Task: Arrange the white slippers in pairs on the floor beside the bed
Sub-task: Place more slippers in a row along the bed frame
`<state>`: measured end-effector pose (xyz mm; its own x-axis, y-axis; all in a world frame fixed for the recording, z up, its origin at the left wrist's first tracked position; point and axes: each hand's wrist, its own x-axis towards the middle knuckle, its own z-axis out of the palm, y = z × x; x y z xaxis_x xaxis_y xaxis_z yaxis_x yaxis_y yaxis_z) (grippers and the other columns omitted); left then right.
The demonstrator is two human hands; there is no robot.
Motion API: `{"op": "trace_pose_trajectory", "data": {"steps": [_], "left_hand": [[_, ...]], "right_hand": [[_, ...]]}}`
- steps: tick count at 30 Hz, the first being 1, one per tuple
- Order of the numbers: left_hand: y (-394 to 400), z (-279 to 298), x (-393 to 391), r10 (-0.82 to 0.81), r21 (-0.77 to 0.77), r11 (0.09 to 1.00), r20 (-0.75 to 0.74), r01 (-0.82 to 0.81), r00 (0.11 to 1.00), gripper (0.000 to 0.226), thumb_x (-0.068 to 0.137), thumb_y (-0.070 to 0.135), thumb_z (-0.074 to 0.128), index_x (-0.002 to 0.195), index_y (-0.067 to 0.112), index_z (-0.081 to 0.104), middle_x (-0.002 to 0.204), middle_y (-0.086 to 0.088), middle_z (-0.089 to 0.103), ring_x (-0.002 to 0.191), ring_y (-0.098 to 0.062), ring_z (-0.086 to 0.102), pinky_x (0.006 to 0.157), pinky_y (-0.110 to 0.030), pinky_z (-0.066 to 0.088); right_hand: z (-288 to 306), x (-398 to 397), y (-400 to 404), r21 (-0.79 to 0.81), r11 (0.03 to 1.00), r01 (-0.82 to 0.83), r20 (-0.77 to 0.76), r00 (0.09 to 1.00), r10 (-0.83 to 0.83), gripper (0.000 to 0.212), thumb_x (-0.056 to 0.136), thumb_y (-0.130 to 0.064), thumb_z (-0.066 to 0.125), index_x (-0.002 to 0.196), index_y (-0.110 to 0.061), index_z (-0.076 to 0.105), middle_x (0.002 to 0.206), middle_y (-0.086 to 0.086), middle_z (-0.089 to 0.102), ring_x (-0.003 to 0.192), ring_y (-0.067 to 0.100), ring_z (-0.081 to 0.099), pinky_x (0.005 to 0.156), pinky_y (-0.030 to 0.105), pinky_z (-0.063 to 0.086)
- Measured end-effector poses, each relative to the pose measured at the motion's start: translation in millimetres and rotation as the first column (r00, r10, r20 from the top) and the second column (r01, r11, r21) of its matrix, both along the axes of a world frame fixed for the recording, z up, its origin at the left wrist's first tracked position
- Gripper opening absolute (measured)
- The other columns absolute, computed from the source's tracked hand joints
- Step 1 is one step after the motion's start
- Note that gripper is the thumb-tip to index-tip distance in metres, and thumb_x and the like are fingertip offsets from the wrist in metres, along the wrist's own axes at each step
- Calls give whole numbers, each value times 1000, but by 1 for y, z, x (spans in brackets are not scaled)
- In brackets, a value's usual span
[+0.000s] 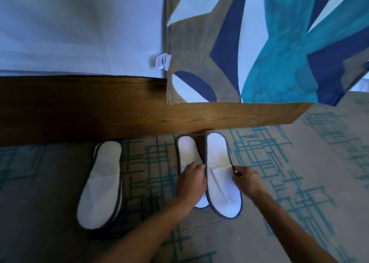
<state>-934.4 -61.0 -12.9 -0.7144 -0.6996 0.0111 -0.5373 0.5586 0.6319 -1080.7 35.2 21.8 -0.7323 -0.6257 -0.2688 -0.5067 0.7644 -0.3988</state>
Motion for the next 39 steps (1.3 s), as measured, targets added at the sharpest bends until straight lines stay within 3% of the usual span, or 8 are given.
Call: {"op": "trace_pose_trajectory", "data": {"steps": [5,11,18,22,25,28,31,39], "left_hand": [[0,-13,-24,56,-71,996,31,-53,998,27,91,17,47,111,15,66,100,-7,70,97,-28,59,80,-41,52],[1,-32,-34,90,-91,992,64,-84,994,26,92,17,48,111,13,65,101,-7,69,100,-27,58,86,-39,49],[4,-41,-51,102,-159,985,204,-70,974,12,88,25,56,87,20,66,85,-1,69,89,-23,58,81,-38,48],[4,-48,-54,52,-140,990,159,-30,986,18,93,27,54,98,15,67,92,-3,70,92,-22,60,85,-35,49],[1,-55,-53,24,-133,991,149,-4,989,25,94,27,54,113,12,64,107,-5,70,103,-22,60,98,-34,45],[-3,-59,-52,25,-68,998,128,-16,992,30,95,27,54,121,13,58,117,-6,65,112,-22,56,104,-33,42],[-4,-56,-53,53,-3,999,97,-53,994,42,94,25,56,133,11,49,128,-8,59,121,-21,51,103,-30,42],[-6,-60,-53,46,83,995,125,-57,991,52,96,24,53,143,12,36,135,-7,50,126,-18,45,105,-27,41]], "right_hand": [[-9,-24,-3,-20,1000,-7,36,999,8,13,76,-4,51,72,-15,58,68,12,61,70,29,59,63,24,36],[-31,-40,-14,-46,999,-14,20,1000,15,27,80,-5,52,100,-12,67,97,17,70,93,36,63,76,27,42],[-42,-57,-19,-85,995,-47,68,996,53,37,84,-2,50,117,-14,62,113,17,66,105,36,58,86,31,44],[-51,-62,-21,-55,997,-52,93,994,57,34,82,-2,48,110,-13,64,99,18,65,97,36,60,77,26,38],[-53,-59,-20,-76,997,8,94,996,-1,21,83,-1,51,99,-3,64,86,16,56,90,35,59,72,27,36],[-60,-57,-17,-113,992,55,74,996,-46,20,82,-4,52,99,-1,63,98,23,58,92,36,58,74,26,35],[-68,-55,-15,-81,996,40,90,995,-32,35,83,-7,49,116,-11,59,118,19,52,103,35,52,79,25,36],[-68,-52,-20,-78,997,11,90,996,-4,40,84,-5,46,121,-14,56,123,20,48,108,35,49,87,33,41]]}}
